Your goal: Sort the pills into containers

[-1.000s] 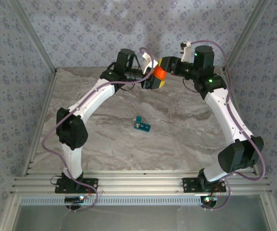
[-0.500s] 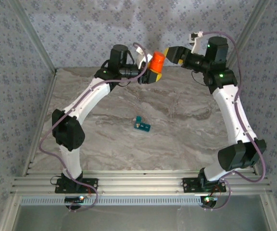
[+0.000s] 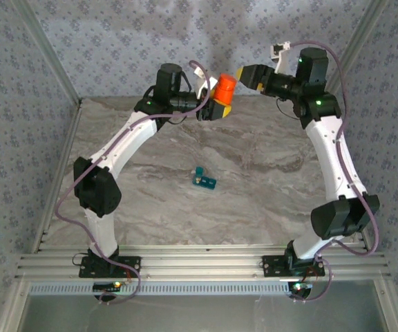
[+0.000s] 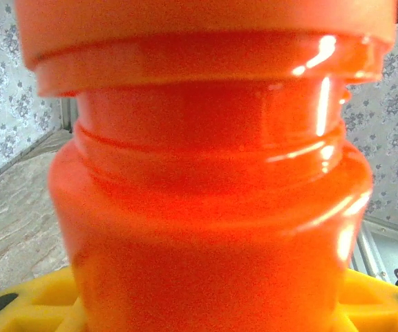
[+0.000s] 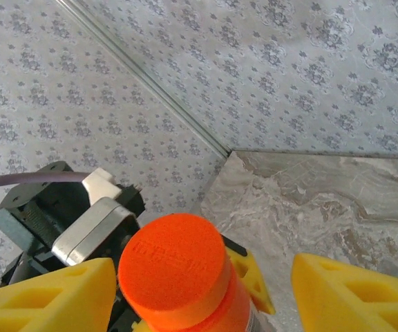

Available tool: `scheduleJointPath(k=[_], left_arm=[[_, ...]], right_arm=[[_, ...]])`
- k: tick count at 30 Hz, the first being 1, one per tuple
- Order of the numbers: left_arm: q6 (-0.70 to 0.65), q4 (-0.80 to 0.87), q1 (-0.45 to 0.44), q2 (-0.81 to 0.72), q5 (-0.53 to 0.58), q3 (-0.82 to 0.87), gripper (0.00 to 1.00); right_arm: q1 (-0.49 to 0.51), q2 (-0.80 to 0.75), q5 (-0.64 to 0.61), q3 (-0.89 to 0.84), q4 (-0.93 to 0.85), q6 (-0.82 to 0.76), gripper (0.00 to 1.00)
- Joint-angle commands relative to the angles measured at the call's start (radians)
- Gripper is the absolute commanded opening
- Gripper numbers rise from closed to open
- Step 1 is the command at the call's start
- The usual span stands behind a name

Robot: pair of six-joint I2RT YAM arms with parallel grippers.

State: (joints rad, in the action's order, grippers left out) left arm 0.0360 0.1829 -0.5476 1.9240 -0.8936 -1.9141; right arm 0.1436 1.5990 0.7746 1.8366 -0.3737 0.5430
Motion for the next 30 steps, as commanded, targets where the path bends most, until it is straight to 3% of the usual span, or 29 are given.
scheduleJointPath(k=[1,8,20,23,30], left_arm=[[0.009,-0.026,-0.001,-0.043,-0.045,-0.005,0.0],[0.003,-0.016,-0.004,-0.038,-0.057,-0.012,0.0],[-0.013,0.015,-0.006,-0.027,-0.058,-0.03,0.0],[-0.012,0.016,-0.006,-0.023,-0.06,-0.058,0.0],[-0.015,0.025,-0.007,-0.022,-0.059,-0.06,0.0]], right_arm=[[0.001,0.039,-0.004,0.077,-0.044,0.0,0.66],[0.032,0.111,0.031,0.182,-0.128,-0.036,0.62],[0.1,0.192,-0.019,0.345,-0.487,-0.272,0.42],[0.102,0.188,-0.035,0.352,-0.51,-0.287,0.45],[0.06,0.15,-0.01,0.305,-0.386,-0.176,0.64]])
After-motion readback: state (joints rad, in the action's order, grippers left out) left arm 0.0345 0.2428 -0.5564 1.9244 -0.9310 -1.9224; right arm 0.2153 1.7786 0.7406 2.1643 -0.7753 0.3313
